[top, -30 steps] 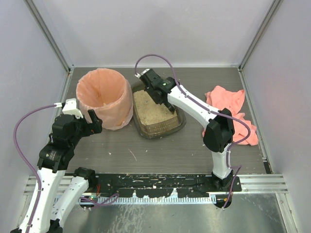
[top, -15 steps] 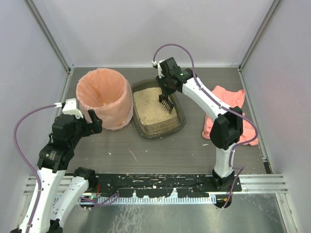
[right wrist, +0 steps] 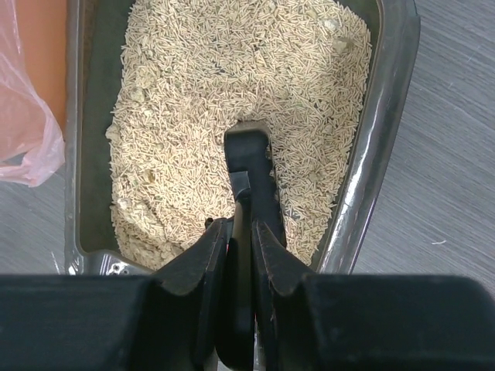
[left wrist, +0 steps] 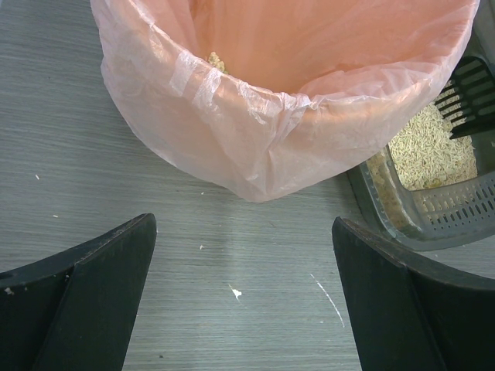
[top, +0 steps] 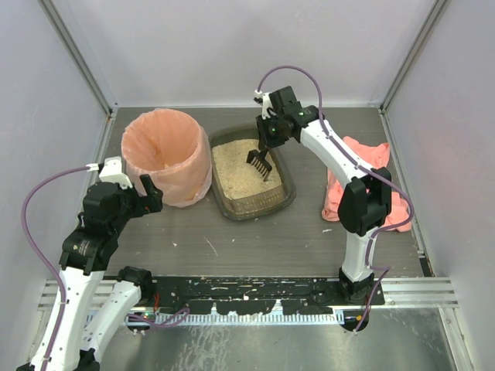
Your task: Clean the litter box
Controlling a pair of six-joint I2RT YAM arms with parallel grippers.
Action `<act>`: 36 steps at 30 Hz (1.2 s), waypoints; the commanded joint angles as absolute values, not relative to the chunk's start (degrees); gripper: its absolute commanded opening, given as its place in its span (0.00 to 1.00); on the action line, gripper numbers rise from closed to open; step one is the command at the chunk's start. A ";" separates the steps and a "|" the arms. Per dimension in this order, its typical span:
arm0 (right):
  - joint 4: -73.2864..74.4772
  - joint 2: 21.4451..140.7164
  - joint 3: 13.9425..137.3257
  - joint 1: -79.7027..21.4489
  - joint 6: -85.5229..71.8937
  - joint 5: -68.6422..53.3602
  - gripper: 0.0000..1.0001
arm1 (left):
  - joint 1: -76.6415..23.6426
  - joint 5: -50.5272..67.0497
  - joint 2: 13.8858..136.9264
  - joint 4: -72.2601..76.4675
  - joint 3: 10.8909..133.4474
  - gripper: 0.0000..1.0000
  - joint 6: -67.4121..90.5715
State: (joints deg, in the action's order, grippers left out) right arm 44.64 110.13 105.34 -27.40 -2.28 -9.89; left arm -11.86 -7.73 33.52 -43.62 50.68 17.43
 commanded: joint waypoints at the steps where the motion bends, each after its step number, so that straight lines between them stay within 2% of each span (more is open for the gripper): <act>1: 45.26 110.52 104.01 -27.33 -7.46 -20.29 0.01 | -11.51 -8.00 33.23 -41.94 51.39 0.98 17.86; 11: 44.85 111.35 100.99 -25.89 -11.35 -24.40 0.01 | -11.49 -8.06 33.22 -41.98 51.50 0.98 17.84; 21: 36.89 107.70 89.76 -24.61 -16.77 -29.02 0.01 | -11.48 -7.83 33.39 -41.94 51.44 0.98 17.92; 31: 22.18 104.29 75.18 -24.31 -24.92 -32.00 0.01 | -11.47 -7.91 33.44 -41.94 51.46 0.98 17.89; 36: 10.33 100.59 66.87 -23.47 -32.30 -33.18 0.01 | -11.50 -7.83 33.43 -41.94 51.42 0.98 17.89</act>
State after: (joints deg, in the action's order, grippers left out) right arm 16.88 103.09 73.12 -22.37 -26.39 -31.20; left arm -11.86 -7.73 33.52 -43.62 50.68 17.43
